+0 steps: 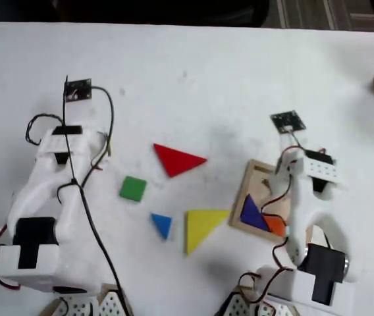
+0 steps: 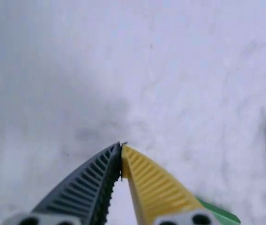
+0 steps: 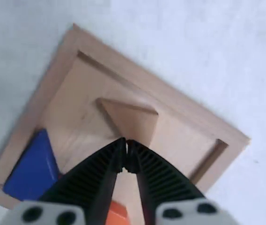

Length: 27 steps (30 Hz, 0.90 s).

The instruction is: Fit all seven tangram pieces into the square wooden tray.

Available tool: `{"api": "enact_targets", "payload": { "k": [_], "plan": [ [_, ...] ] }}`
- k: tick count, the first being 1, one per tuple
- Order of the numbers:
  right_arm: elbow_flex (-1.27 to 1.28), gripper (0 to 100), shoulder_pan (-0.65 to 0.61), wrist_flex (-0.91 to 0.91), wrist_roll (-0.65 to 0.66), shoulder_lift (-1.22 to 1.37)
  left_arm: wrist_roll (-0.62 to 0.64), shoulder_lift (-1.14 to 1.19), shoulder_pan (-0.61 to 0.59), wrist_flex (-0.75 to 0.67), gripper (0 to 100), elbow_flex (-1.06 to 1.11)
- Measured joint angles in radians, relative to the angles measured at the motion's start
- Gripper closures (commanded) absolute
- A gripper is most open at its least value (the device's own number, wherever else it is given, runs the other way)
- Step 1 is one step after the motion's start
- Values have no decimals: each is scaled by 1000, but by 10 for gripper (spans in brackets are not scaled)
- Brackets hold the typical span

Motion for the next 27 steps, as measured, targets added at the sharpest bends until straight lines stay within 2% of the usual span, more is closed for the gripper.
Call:
{"api": "enact_targets", "payload": {
  "k": [7,14,19,22,27],
  "plan": [
    [-28,981,98,21,60,5,0,0,0,0,978,0],
    [-269,981,100,344,60,5,0,0,0,0,977,0],
    [-442,981,98,517,-12,5,0,0,0,0,977,0],
    [-459,981,94,500,-23,12,0,0,0,0,977,0],
    [-404,981,94,338,-25,115,-2,0,0,0,977,0]
  ]
}}
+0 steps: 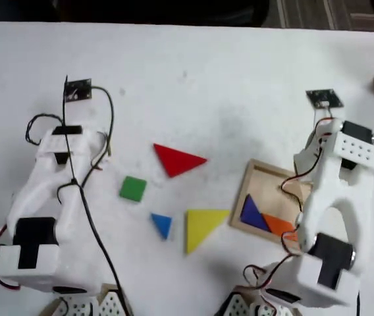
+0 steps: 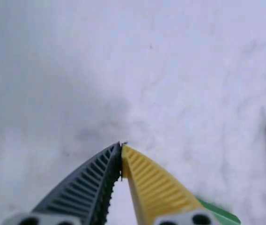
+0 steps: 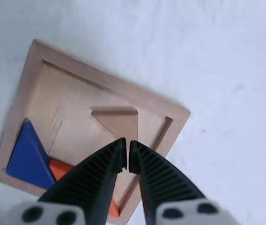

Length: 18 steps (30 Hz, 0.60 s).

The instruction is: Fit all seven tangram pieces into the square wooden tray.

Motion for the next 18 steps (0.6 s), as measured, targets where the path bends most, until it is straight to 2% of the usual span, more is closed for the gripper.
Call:
{"api": "enact_targets", "payload": {
  "k": [8,13,18],
  "plan": [
    [15,981,0,-72,0,173,0,-2,0,-12,977,9],
    [35,981,2,-81,0,183,0,-2,0,-94,977,63],
    [109,981,-28,-81,0,163,0,-2,0,-114,977,64]
  ]
}}
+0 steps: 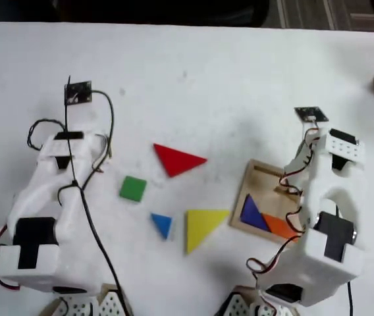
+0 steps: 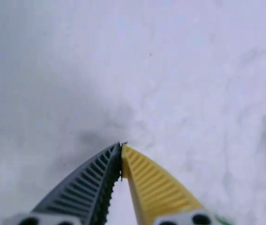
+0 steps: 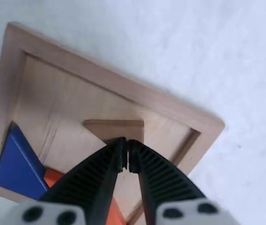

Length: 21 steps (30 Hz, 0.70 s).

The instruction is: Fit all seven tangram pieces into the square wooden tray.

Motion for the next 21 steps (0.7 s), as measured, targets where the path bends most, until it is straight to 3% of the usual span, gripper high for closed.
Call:
{"api": "enact_targets", "payload": {
  "k": [21],
  "plan": [
    [18,981,-137,81,0,3,0,0,0,-12,977,0]
  ]
}}
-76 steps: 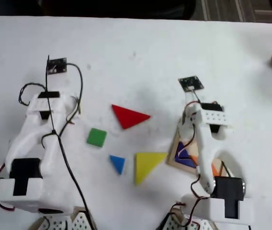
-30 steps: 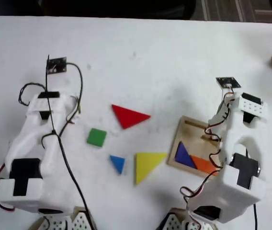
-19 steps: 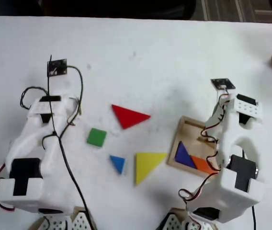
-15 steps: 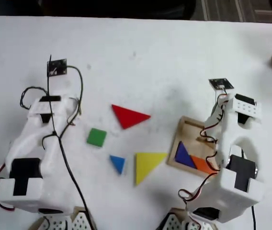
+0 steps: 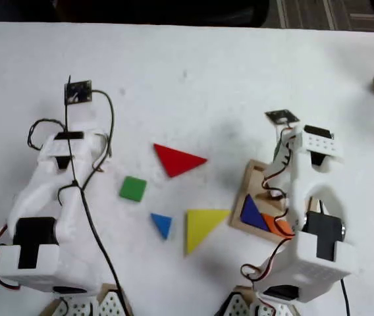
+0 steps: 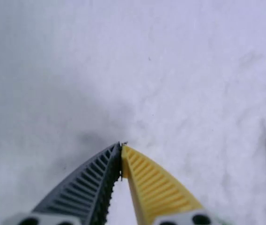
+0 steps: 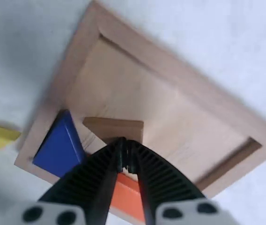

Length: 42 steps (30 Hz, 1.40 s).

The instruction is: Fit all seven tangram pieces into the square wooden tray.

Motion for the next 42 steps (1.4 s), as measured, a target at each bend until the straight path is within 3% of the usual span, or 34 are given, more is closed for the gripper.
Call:
{"api": "enact_targets", "payload": {
  "k": [7,17,22,31,42],
  "plan": [
    [114,981,-8,-21,0,-92,0,0,0,-6,977,0],
    [353,981,-9,-38,2,-505,0,0,0,-6,977,0],
    [353,981,-12,-48,-17,-523,0,0,0,-6,977,0],
    [353,981,-144,-207,-127,-523,0,0,0,-6,977,0],
    [353,981,-141,-327,-130,-419,0,0,0,-6,977,0]
  ]
}}
